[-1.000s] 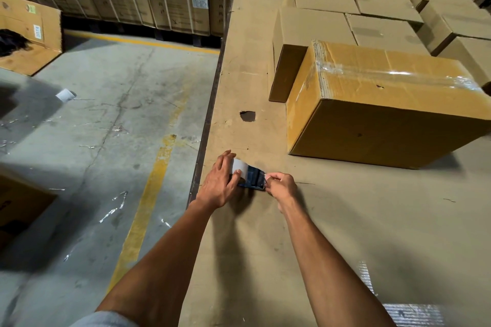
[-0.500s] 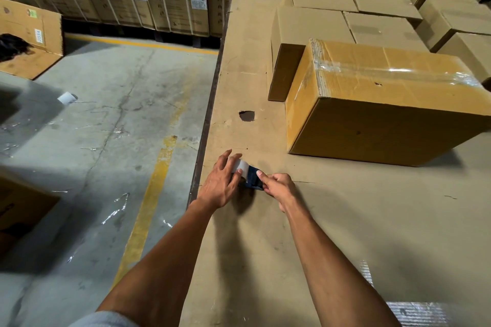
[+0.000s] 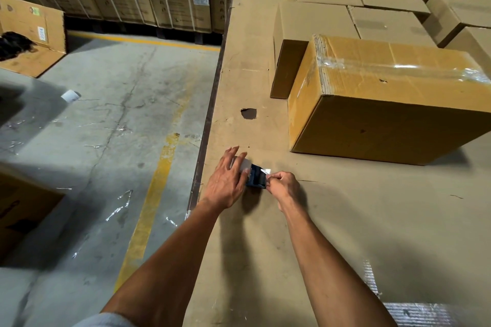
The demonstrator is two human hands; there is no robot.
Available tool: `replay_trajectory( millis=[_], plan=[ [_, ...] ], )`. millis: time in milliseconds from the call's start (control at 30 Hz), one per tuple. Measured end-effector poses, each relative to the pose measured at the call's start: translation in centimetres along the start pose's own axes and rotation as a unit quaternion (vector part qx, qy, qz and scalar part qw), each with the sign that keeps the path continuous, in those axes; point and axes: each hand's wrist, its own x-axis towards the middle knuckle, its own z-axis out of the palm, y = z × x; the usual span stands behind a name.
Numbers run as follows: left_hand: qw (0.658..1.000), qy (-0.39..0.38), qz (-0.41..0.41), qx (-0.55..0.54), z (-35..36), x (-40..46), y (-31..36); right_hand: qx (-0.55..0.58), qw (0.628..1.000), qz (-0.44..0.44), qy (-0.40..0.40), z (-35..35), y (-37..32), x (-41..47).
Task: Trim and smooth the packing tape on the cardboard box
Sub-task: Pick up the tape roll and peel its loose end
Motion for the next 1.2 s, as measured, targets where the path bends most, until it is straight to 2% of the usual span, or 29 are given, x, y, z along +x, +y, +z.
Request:
replay_trajectory(
  millis=[100, 233, 633, 667, 800, 1033, 1100, 1200],
  plan=[
    [1.0, 0.003, -0.02, 0.015, 0.3, 0.4, 0.8, 0.029, 1.0, 0.005, -0.003, 0.2, 0.2, 0.7],
    [1.0, 0.006, -0.024, 0.013, 0.9, 0.6, 0.6, 0.078, 0.997, 0.004, -0.006, -1.4, -2.8, -3.9],
    [0.99, 0.029, -0.068, -0.122, 0.2, 1.1, -0.8, 0.241, 0.97, 0.013, -0.034, -2.1, -4.4, -6.8],
    [0.993, 0.03, -0.062, -0.101, 0.1, 1.2, -0.6, 0.246, 0.968, 0.011, -0.041, -2.3, -4.4, -6.9],
    [0.995, -0.007, 0.0, 0.097, 0.2, 1.6, 1.2, 0.241, 0.968, 0.003, -0.071, -2.7, -4.1, -6.8],
    [0.991, -0.019, 0.0, 0.13, 0.8, 1.9, 1.0, 0.255, 0.964, -0.013, -0.076, -3.1, -3.7, -7.0],
    [0.994, -0.004, 0.001, 0.113, 0.8, 2.0, 0.8, 0.273, 0.958, -0.023, -0.08, -3.1, -3.9, -7.0],
    [0.999, 0.02, -0.037, 0.004, 0.5, 2.2, 0.0, 0.308, 0.947, -0.022, -0.089, -3.3, -4.3, -6.9]
  ],
)
